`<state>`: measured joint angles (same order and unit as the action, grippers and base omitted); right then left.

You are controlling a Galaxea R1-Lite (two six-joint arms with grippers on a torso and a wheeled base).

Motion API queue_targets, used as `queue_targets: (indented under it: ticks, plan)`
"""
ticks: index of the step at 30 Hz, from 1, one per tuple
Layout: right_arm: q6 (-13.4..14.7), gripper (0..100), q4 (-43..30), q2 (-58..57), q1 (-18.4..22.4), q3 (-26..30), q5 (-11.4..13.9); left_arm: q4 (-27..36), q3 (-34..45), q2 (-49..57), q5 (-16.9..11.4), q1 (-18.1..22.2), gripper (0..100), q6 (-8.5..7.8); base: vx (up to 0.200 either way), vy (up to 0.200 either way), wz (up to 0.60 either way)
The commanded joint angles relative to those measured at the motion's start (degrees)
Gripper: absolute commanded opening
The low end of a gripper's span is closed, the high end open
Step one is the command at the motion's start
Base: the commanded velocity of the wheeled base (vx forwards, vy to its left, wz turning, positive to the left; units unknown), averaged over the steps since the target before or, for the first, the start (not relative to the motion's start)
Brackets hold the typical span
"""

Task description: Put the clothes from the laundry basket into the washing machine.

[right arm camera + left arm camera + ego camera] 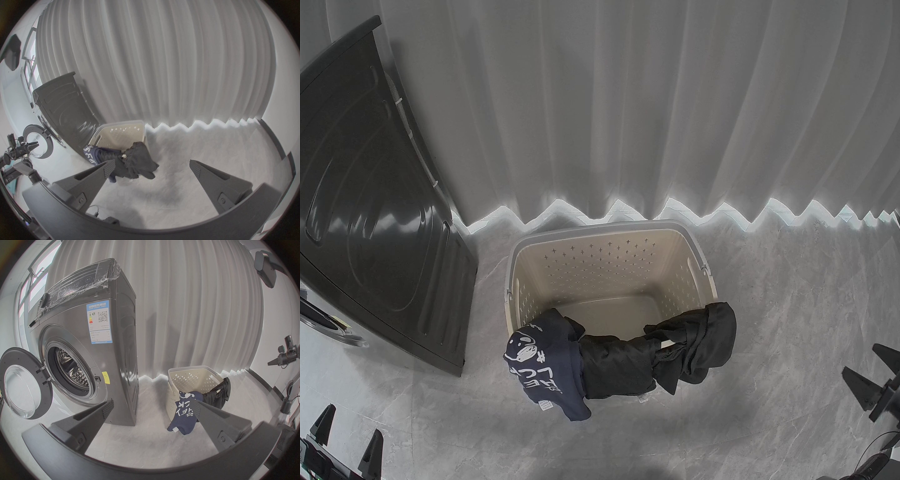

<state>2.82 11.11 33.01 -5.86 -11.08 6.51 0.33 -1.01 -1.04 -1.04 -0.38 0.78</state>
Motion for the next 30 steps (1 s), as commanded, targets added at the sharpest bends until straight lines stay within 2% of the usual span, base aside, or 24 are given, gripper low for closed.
queue_targets:
  ticks: [1,3,8,12,30]
  plan:
    - [1.49,100,9.81,28.42,-8.9,-4.12,2.02,0.02,1.01,1.04,0.07,0.03,100,0.01,-0.2,0.0,0.0]
    - [2.11,100,10.08,30.97,-8.9,-6.06,2.02,0.02,1.01,1.04,-0.02,-0.06,100,-0.34,-0.2,0.0,0.0]
    - [3.69,100,10.16,38.36,-8.99,-10.72,2.28,0.02,1.01,1.04,-0.02,0.03,100,-0.34,0.0,0.0,0.0]
    - [3.51,100,11.57,43.8,-9.08,-13.0,2.28,0.02,1.01,1.04,-0.02,0.03,100,-0.25,0.0,0.0,0.0]
    - [3.95,100,23.35,64.02,-11.1,-18.1,0.87,0.02,1.01,1.04,-0.02,0.03,100,0.01,0.0,0.0,0.0]
